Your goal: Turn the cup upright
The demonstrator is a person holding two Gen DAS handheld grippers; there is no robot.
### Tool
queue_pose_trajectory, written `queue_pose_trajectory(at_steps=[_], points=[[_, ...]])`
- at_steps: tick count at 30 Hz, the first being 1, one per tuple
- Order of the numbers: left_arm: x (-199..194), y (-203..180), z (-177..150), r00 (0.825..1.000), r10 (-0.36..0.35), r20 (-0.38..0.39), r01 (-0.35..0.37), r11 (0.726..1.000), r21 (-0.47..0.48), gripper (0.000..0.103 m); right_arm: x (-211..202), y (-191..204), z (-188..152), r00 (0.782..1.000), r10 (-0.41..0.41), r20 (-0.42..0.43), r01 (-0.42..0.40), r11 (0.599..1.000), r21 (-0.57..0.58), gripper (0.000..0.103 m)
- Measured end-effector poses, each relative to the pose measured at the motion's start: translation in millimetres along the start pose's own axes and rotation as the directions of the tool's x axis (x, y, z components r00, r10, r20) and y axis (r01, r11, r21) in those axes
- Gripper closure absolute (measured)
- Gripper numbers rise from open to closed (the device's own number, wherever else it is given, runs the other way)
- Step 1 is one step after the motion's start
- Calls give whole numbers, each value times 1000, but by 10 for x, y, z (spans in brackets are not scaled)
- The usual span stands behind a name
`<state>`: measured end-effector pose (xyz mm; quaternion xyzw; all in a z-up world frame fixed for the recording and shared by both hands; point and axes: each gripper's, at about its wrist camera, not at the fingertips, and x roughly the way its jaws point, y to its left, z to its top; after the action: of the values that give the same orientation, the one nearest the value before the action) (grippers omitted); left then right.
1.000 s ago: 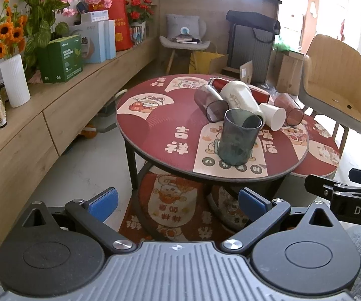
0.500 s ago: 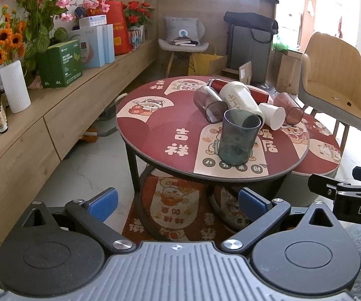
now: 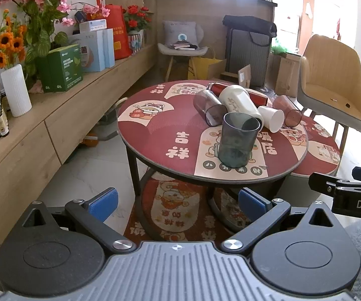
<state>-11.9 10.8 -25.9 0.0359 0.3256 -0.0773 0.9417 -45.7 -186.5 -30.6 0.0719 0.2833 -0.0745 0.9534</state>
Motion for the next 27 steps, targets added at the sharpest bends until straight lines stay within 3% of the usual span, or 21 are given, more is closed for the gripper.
queue_pose_trajectory(at_steps=[27], points=[[-27,4,0,1000,2,5,-2,1000,2,0,1,-17,14,1000,0,1,0,1000,3,0]])
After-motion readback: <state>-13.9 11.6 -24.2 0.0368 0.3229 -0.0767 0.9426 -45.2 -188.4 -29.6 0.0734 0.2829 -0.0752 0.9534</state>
